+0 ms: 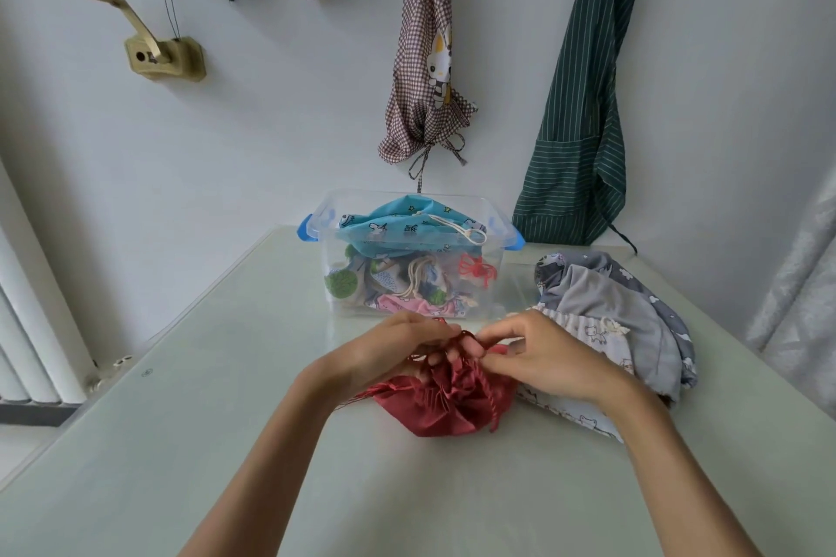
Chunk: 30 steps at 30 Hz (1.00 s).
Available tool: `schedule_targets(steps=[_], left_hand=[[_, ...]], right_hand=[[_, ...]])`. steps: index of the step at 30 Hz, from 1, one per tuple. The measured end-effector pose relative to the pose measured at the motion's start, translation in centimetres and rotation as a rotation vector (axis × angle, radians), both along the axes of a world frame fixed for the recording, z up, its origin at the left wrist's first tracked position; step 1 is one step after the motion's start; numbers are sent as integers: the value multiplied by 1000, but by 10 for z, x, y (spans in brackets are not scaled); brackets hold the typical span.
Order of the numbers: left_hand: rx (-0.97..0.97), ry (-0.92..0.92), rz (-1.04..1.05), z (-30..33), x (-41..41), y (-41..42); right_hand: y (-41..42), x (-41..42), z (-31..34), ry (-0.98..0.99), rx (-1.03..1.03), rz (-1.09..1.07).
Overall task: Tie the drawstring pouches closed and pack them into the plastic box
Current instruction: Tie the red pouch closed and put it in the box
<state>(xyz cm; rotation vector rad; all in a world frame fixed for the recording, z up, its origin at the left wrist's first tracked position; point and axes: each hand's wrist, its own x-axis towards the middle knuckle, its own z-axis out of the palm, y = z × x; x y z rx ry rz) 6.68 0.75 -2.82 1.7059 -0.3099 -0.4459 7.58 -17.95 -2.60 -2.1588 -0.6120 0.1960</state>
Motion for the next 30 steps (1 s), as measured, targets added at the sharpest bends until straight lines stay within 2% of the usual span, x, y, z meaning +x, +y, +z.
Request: schedule_targets(steps=[3, 5, 8, 11, 15, 18, 22, 26, 30], left_hand=[[-31, 2, 86, -1, 3, 2], [-61, -4, 152, -3, 4, 5], [-140, 49, 194, -4, 4, 9], [-209, 120, 226, -2, 4, 7], [-360, 183, 302, -1, 5, 5], [-351, 163, 292, -1, 4, 7], [-287, 104, 223, -1, 2, 7], [-274, 45, 183, -1, 4, 8], [-210, -49, 217, 1, 1, 7]], right_hand=[[-3, 5, -3, -140, -75, -195], [-6, 5, 0, -203, -47, -251], [-7, -1, 11, -221, 68, -205], [-3, -8, 21, -246, 91, -109], [2, -18, 29, -178, -8, 16], [3, -22, 33, -112, -89, 10], [2, -9, 22, -179, -21, -157], [9, -6, 10, -6, 57, -16], [16, -6, 5, 84, 141, -45]])
